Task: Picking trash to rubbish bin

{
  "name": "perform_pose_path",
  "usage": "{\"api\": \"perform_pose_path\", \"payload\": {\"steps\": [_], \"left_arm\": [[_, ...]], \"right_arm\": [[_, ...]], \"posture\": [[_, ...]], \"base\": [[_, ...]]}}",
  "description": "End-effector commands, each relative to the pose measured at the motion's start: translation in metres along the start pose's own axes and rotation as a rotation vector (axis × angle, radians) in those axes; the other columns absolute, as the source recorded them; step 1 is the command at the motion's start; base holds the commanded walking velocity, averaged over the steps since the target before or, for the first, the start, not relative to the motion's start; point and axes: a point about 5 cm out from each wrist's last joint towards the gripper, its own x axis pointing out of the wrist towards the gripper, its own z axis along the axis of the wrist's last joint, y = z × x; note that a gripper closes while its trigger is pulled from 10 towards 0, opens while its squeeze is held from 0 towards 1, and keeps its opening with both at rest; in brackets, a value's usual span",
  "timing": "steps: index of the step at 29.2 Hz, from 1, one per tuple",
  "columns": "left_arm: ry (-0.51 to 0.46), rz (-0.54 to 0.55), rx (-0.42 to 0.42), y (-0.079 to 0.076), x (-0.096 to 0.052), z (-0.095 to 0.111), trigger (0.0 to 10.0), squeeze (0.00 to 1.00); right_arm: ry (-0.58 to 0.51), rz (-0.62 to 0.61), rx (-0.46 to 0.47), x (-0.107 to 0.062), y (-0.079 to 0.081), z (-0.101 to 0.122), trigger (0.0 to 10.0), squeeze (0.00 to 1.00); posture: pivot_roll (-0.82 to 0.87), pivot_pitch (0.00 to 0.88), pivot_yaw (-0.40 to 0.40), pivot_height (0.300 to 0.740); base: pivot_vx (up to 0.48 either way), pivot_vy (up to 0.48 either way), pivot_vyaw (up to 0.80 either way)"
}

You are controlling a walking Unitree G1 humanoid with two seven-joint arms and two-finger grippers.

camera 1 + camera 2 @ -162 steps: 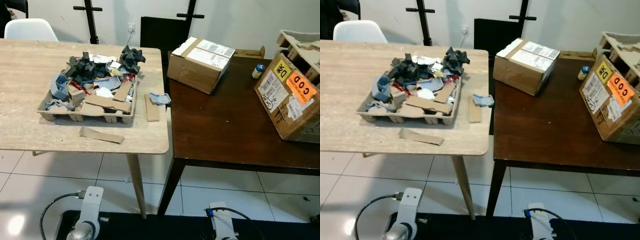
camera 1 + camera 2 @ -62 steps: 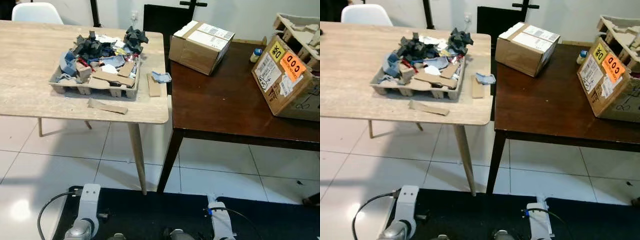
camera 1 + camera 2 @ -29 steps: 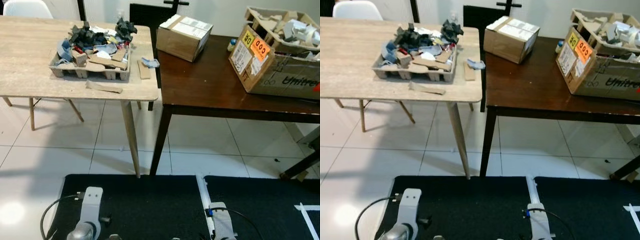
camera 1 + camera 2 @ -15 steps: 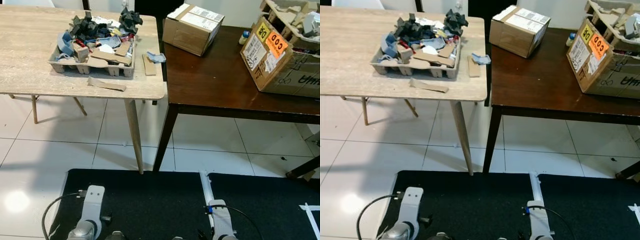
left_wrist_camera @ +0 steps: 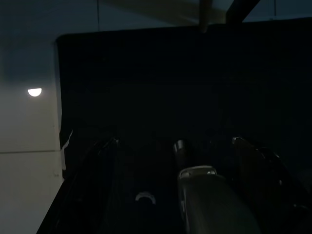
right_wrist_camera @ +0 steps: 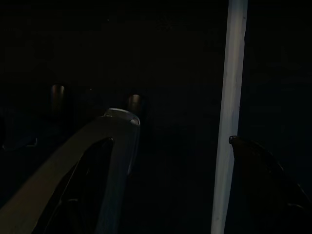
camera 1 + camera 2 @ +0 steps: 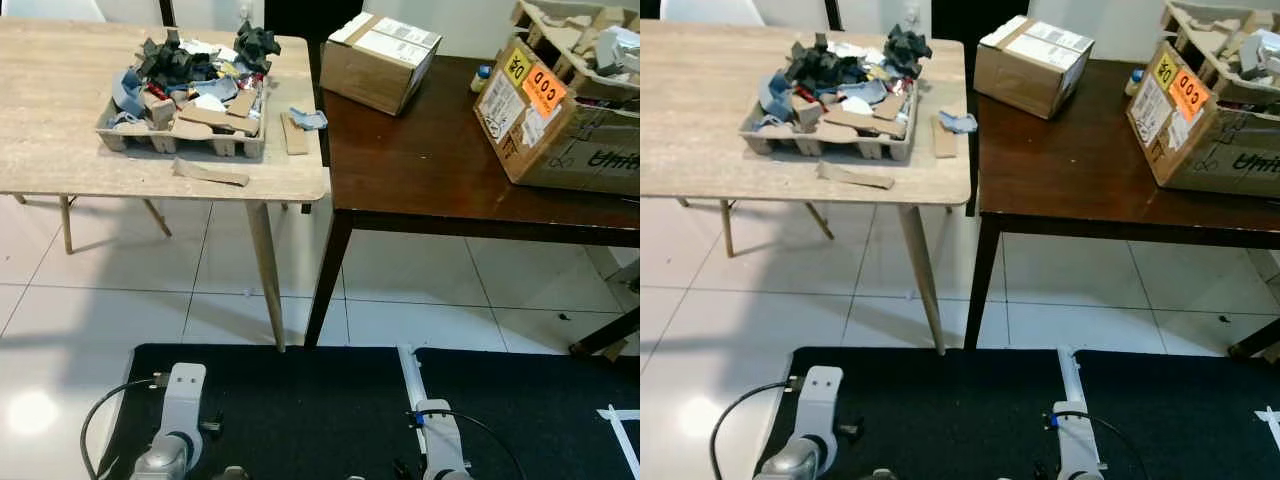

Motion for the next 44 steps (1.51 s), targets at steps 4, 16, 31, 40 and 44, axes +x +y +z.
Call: {"api": "perform_pose_path", "payload": {"steps": [4, 16, 31, 40, 44], "left_arm": [[0.018, -0.004, -0.004, -0.0012, -0.0014, -0.0062, 10.0, 0.0], [0.014, -0.002, -0.002, 0.0006, -0.0014, -0.0052, 10.0, 0.0], [0.01, -0.007, 0.002, 0.0007, -0.0015, -0.0046, 10.0, 0.0], [0.009, -0.005, 0.001, 0.0018, -0.0017, -0.0047, 10.0, 0.0], [0.007, -0.002, 0.002, 0.0022, -0.0017, -0.0042, 10.0, 0.0]], "right_arm": [[0.025, -0.008, 0.015, -0.0016, -0.0011, -0.0083, 10.0, 0.0], [0.026, -0.007, 0.016, -0.0011, 0.0002, -0.0077, 10.0, 0.0], [0.029, -0.008, 0.02, -0.0016, 0.0004, -0.0099, 10.0, 0.0], [0.028, -0.005, 0.018, -0.0014, 0.0015, -0.0097, 10.0, 0.0], [0.026, -0.004, 0.017, -0.0012, 0.0018, -0.0087, 10.0, 0.0]], "posture": [[0.05, 0.161, -0.053, 0.74], [0.06, 0.159, -0.05, 0.74], [0.06, 0.161, -0.047, 0.74], [0.06, 0.159, -0.047, 0.74], [0.06, 0.159, -0.048, 0.74]], "base": [[0.327, 0.0, 0.0], [0.333, 0.0, 0.0], [0.328, 0.0, 0.0], [0.319, 0.0, 0.0], [0.305, 0.0, 0.0]]}}
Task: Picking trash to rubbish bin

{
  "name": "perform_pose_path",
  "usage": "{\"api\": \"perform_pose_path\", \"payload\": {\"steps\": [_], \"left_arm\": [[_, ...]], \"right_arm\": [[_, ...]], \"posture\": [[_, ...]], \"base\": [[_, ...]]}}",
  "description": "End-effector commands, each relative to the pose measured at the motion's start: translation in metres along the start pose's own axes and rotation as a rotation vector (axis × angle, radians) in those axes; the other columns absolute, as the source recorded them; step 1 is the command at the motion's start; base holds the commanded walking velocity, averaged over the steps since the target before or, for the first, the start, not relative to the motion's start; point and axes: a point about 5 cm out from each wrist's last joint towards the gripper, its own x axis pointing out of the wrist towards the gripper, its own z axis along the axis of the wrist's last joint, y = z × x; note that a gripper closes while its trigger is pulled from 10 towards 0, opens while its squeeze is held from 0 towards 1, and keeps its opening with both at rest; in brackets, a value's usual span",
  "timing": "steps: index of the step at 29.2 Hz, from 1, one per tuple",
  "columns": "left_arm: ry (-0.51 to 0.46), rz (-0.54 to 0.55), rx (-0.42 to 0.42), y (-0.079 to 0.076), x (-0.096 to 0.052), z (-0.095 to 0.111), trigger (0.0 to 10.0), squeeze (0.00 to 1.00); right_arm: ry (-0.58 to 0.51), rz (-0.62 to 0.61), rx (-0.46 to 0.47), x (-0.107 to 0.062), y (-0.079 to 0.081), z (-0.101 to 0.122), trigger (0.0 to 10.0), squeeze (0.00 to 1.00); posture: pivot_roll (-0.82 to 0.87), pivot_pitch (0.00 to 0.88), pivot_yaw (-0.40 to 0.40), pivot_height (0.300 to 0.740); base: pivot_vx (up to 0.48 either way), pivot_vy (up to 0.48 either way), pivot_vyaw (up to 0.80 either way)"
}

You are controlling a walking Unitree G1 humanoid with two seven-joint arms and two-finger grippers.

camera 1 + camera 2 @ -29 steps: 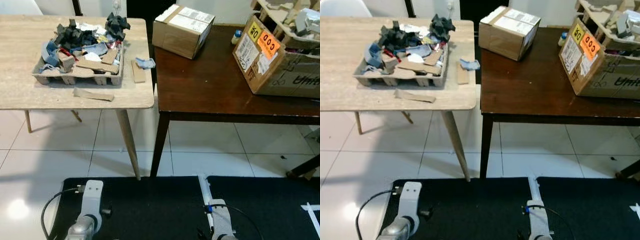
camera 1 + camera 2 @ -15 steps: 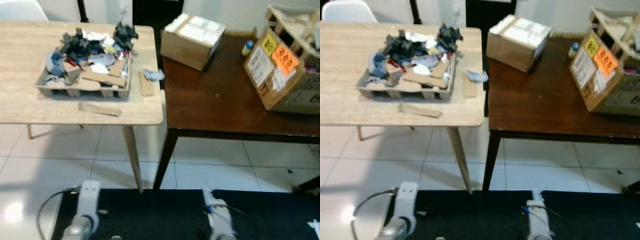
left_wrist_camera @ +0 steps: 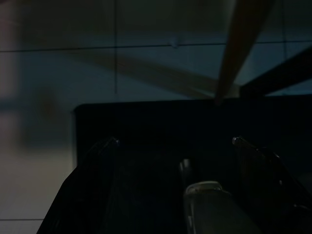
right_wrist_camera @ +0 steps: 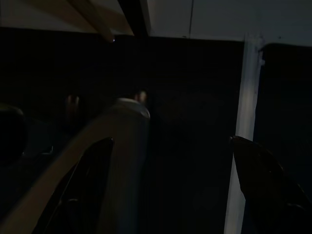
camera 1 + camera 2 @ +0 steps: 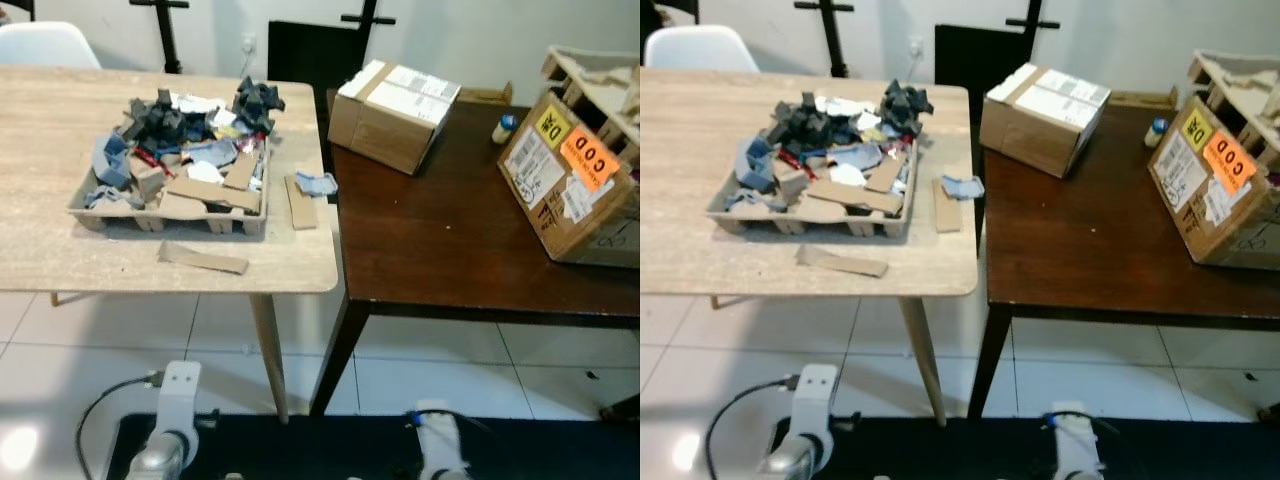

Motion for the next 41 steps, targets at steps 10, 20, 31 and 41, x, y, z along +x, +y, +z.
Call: {"api": "perform_pose_path", "payload": {"steps": [10, 20, 31, 41], "left_arm": [[0.027, 0.015, -0.002, 0.0007, -0.0031, -0.0111, 10.0, 0.0], [0.034, 0.018, -0.008, 0.0012, -0.0029, -0.0112, 10.0, 0.0], [0.038, 0.014, -0.015, -0.0001, -0.0024, -0.0111, 10.0, 0.0], [0.044, 0.015, 0.025, 0.0012, -0.0024, -0.0109, 10.0, 0.0]], "right_arm": [[0.026, -0.023, 0.006, -0.0021, -0.0076, -0.0066, 10.0, 0.0], [0.026, -0.022, 0.004, -0.002, -0.0075, -0.0064, 10.0, 0.0], [0.025, -0.024, 0.001, -0.002, -0.0086, -0.0057, 10.0, 0.0], [0.027, -0.026, 0.003, -0.0022, -0.009, -0.0063, 10.0, 0.0]], "posture": [[0.07, 0.157, -0.047, 0.74], [0.07, 0.155, -0.047, 0.74], [0.07, 0.143, -0.049, 0.74], [0.07, 0.144, -0.048, 0.74]], "base": [[0.055, 0.0, 0.0], [0.0, 0.0, 0.0], [0.0, 0.378, 0.0], [0.0, 0.262, 0.0]]}}
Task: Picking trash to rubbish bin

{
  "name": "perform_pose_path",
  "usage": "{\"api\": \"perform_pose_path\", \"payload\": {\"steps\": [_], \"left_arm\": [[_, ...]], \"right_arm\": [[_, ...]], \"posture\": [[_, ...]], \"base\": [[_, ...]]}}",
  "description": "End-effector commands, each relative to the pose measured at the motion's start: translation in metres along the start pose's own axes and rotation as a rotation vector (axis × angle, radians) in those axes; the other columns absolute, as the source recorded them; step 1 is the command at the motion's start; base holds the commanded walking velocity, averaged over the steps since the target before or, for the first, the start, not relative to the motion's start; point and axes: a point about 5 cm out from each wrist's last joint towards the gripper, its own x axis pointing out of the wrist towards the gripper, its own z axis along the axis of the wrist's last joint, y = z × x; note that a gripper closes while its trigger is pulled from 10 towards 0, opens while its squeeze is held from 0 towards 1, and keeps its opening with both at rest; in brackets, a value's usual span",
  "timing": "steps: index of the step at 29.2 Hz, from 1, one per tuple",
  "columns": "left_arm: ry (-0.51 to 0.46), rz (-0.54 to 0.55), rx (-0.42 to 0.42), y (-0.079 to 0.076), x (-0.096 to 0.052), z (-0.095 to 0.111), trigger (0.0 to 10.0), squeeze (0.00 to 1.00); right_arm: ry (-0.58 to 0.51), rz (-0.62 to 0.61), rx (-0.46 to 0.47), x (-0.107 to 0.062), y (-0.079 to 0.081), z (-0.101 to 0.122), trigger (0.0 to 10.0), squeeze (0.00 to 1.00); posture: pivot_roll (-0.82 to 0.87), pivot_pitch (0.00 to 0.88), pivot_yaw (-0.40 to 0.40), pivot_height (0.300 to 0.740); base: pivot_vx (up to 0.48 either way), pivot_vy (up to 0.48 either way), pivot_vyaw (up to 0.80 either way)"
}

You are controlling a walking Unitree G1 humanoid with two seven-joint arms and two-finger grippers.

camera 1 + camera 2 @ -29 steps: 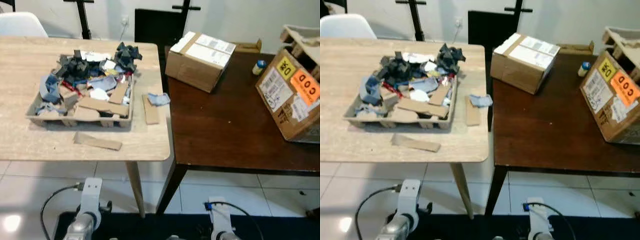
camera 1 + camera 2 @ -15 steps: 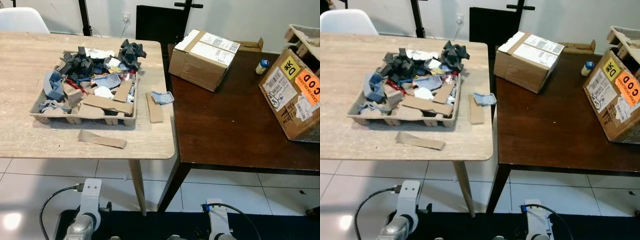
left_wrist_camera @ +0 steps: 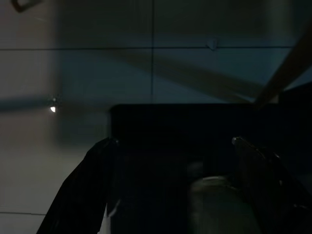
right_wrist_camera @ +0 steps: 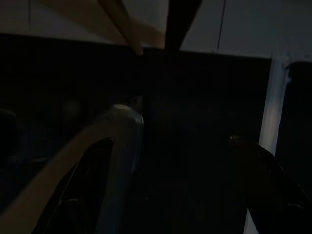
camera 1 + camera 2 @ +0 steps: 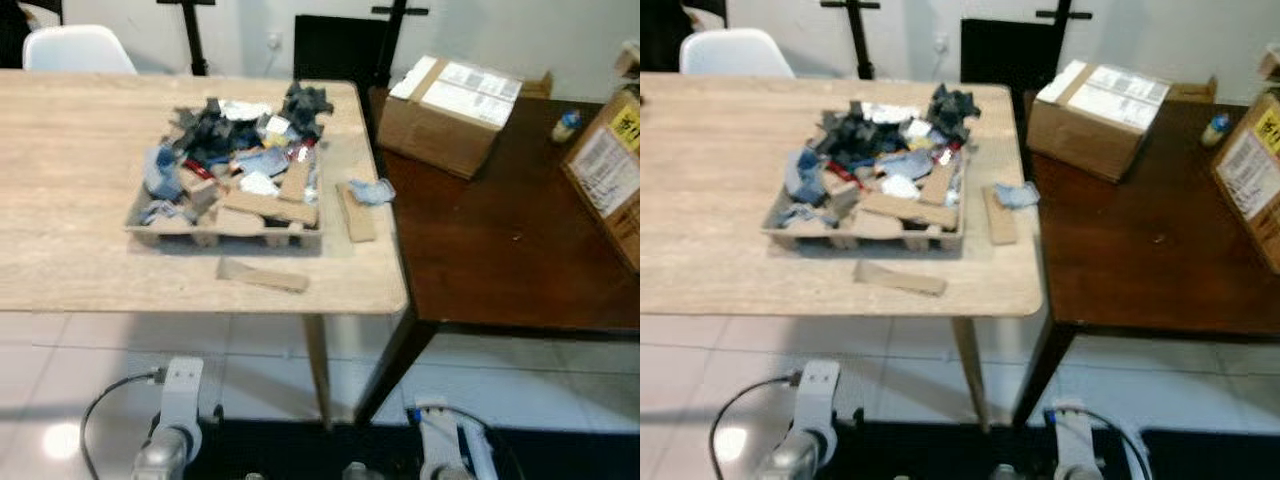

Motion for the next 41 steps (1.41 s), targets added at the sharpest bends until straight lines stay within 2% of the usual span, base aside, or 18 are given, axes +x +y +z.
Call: {"api": "perform_pose_path", "payload": {"steps": [1, 4, 10, 11, 23, 25, 26, 27, 28, 30, 31, 32, 34, 36, 37, 38, 40, 41], "left_arm": [[0.037, 0.007, 0.023, 0.003, -0.002, -0.009, 10.0, 0.0], [0.072, 0.015, 0.047, 0.005, -0.003, -0.014, 10.0, 0.0], [0.079, 0.02, 0.046, 0.006, -0.003, -0.015, 10.0, 0.0], [0.079, 0.031, 0.028, 0.006, -0.004, -0.016, 10.0, 0.0], [0.042, 0.014, 0.064, 0.008, -0.004, -0.011, 10.0, 0.0], [0.006, -0.014, 0.162, 0.013, -0.004, -0.004, 10.0, 0.0], [0.006, -0.014, 0.162, 0.013, -0.004, -0.004, 10.0, 0.0], [-0.031, -0.067, 0.299, 0.014, -0.006, 0.002, 10.0, 0.0], [-0.031, -0.067, 0.299, 0.014, -0.006, 0.002, 10.0, 0.0], [-0.086, -0.199, 0.474, 0.012, -0.009, 0.011, 10.0, 0.0], [-0.086, -0.199, 0.474, 0.012, -0.009, 0.011, 10.0, 0.0], [-0.107, -0.255, 0.535, 0.01, -0.012, 0.013, 10.0, 0.0], [-0.132, -0.42, 0.591, 0.008, -0.018, 0.024, 10.0, 0.0], [-0.168, -0.575, 0.575, 0.005, -0.028, 0.041, 10.0, 0.0], [-0.168, -0.575, 0.575, 0.005, -0.028, 0.041, 10.0, 0.0], [-0.194, -0.641, 0.557, 0.005, -0.035, 0.059, 10.0, 0.0], [-0.194, -0.641, 0.557, 0.005, -0.035, 0.059, 10.0, 0.0], [-0.234, -0.684, 0.551, 0.003, -0.041, 0.078, 10.0, 0.0]], "right_arm": [[0.032, -0.003, 0.013, -0.002, 0.0, -0.01, 10.0, 0.0], [0.034, -0.006, 0.016, -0.002, 0.0, -0.011, 10.0, 0.0], [0.036, -0.007, 0.018, -0.002, -0.001, -0.012, 10.0, 0.0], [0.037, -0.008, 0.018, -0.002, -0.001, -0.012, 10.0, 0.0], [0.027, -0.004, 0.015, -0.002, 0.0, -0.009, 10.0, 0.0], [-0.025, 0.027, -0.003, 0.0, 0.001, 0.002, 10.0, 0.0], [-0.025, 0.027, -0.003, 0.0, 0.001, 0.002, 10.0, 0.0], [-0.069, 0.08, -0.016, 0.001, 0.004, 0.012, 10.0, 0.0], [-0.069, 0.08, -0.016, 0.001, 0.004, 0.012, 10.0, 0.0], [-0.107, 0.2, -0.073, 0.001, 0.009, 0.024, 10.0, 0.0], [-0.107, 0.2, -0.073, 0.001, 0.009, 0.024, 10.0, 0.0], [-0.12, 0.255, -0.097, 0.0, 0.012, 0.028, 10.0, 0.0], [-0.162, 0.375, -0.182, -0.002, 0.015, 0.04, 10.0, 0.0], [-0.201, 0.504, -0.273, -0.006, 0.018, 0.053, 10.0, 0.0], [-0.201, 0.504, -0.273, -0.006, 0.018, 0.053, 10.0, 0.0], [-0.226, 0.583, -0.322, -0.01, 0.019, 0.061, 10.0, 0.0], [-0.226, 0.583, -0.322, -0.01, 0.019, 0.061, 10.0, 0.0], [-0.253, 0.648, -0.358, -0.014, 0.019, 0.071, 10.0, 0.0]], "posture": [[0.07, 0.144, -0.048, 0.74], [0.06, 0.148, -0.044, 0.74], [0.06, 0.151, -0.044, 0.74], [0.07, 0.152, -0.045, 0.74], [0.07, 0.147, -0.047, 0.74], [0.07, 0.147, -0.049, 0.74], [0.07, 0.147, -0.049, 0.74], [0.07, 0.145, -0.055, 0.74], [0.07, 0.145, -0.055, 0.74], [0.07, 0.146, -0.059, 0.74], [0.07, 0.146, -0.059, 0.74], [0.07, 0.146, -0.059, 0.74], [0.07, 0.147, -0.061, 0.74], [0.07, 0.149, -0.06, 0.74], [0.07, 0.149, -0.06, 0.74], [0.07, 0.149, -0.06, 0.74], [0.07, 0.149, -0.06, 0.74], [0.08, 0.148, -0.06, 0.74]], "base": [[0.0, 0.0, 0.0], [0.0, -0.32, 0.0], [0.0, -0.48, 0.0], [0.0, 0.0, 0.0], [0.0, 0.0, 0.0], [0.0, 0.0, 0.0], [0.0, 0.0, 0.0], [0.0, 0.0, 0.0], [0.0, 0.0, 0.0], [0.0, 0.0, 0.0], [0.0, 0.0, 0.0], [0.0, 0.0, 0.0], [0.0, 0.0, 0.0], [0.0, 0.0, 0.0], [0.0, 0.0, 0.0], [0.0, 0.0, 0.0], [0.0, 0.0, 0.0], [0.0, 0.0, 0.0]]}}
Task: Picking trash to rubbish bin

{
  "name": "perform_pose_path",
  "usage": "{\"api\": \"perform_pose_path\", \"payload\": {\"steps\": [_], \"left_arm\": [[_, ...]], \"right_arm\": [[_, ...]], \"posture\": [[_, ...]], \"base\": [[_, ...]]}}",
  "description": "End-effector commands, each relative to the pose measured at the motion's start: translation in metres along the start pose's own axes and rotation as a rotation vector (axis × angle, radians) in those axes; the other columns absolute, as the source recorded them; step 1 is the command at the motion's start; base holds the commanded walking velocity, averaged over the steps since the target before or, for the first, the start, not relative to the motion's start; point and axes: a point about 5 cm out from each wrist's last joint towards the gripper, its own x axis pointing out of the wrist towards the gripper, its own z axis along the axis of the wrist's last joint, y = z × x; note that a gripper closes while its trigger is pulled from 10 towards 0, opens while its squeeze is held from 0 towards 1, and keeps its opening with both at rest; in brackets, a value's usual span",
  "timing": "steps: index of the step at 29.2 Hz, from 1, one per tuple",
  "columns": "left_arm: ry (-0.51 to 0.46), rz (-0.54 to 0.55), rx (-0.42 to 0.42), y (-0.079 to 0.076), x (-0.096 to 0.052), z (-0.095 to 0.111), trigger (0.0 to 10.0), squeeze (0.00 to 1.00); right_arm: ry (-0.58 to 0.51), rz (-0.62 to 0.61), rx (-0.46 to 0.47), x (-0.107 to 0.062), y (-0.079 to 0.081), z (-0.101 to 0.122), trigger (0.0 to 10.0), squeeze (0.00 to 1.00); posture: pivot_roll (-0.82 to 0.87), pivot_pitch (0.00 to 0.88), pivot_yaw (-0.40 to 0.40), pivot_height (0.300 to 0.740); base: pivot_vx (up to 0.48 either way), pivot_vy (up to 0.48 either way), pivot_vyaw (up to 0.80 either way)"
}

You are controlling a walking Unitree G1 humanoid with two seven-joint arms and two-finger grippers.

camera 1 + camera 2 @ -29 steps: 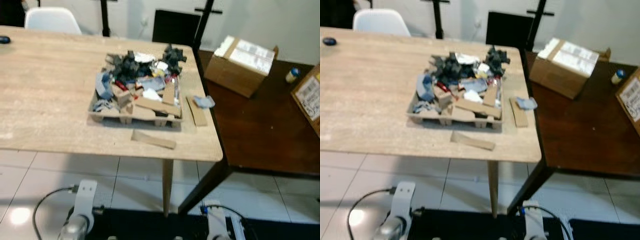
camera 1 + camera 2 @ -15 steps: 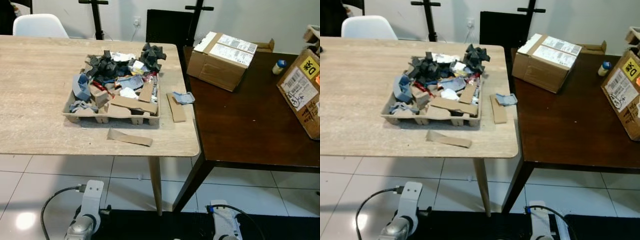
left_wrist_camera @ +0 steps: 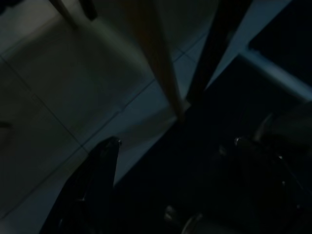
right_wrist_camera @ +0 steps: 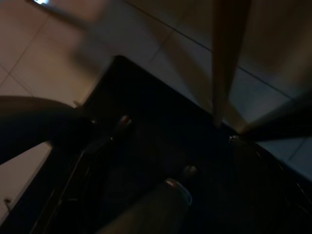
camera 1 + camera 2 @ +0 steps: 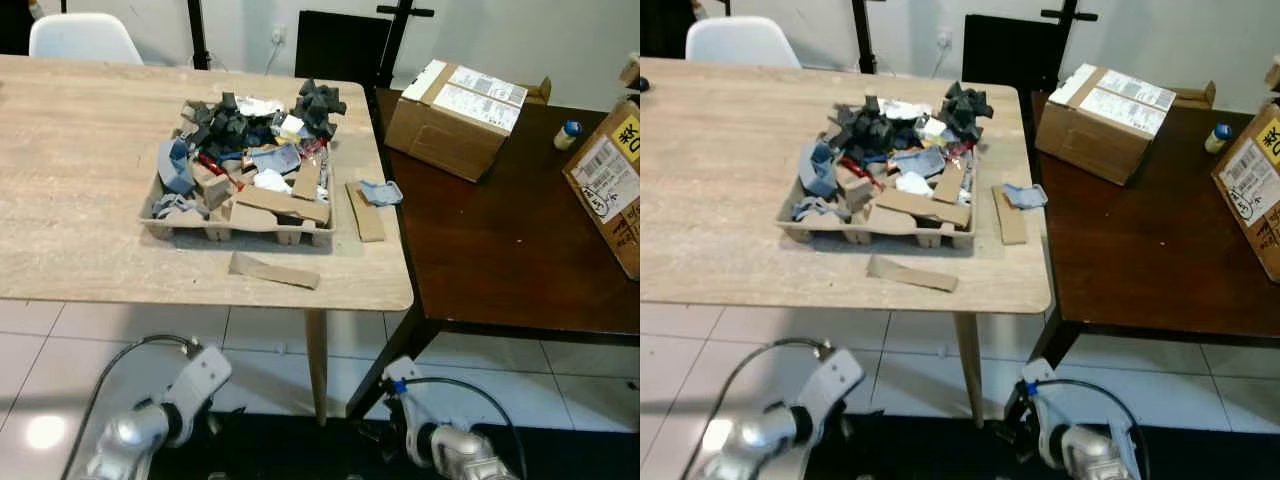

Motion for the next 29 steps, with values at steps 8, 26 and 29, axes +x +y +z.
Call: {"api": "perform_pose_path", "payload": {"steps": [8, 26, 29], "left_arm": [[-0.455, 0.018, 0.033, 0.045, -0.024, 0.138, 10.0, 0.0], [-0.387, 0.121, 0.141, 0.072, -0.031, 0.178, 10.0, 0.0], [-0.278, 0.198, 0.153, 0.076, -0.019, 0.161, 10.0, 0.0]], "right_arm": [[-0.373, 0.418, 0.114, -0.03, 0.002, 0.095, 10.0, 0.0], [-0.268, 0.577, 0.046, -0.051, 0.018, 0.119, 10.0, 0.0], [-0.098, 0.39, 0.058, -0.032, 0.007, 0.085, 10.0, 0.0]], "posture": [[0.08, 0.148, -0.059, 0.74], [0.07, 0.131, -0.048, 0.74], [0.07, 0.136, -0.048, 0.74]], "base": [[0.0, 0.0, 0.0], [0.0, 0.0, 0.0], [0.0, 0.0, 0.0]]}}
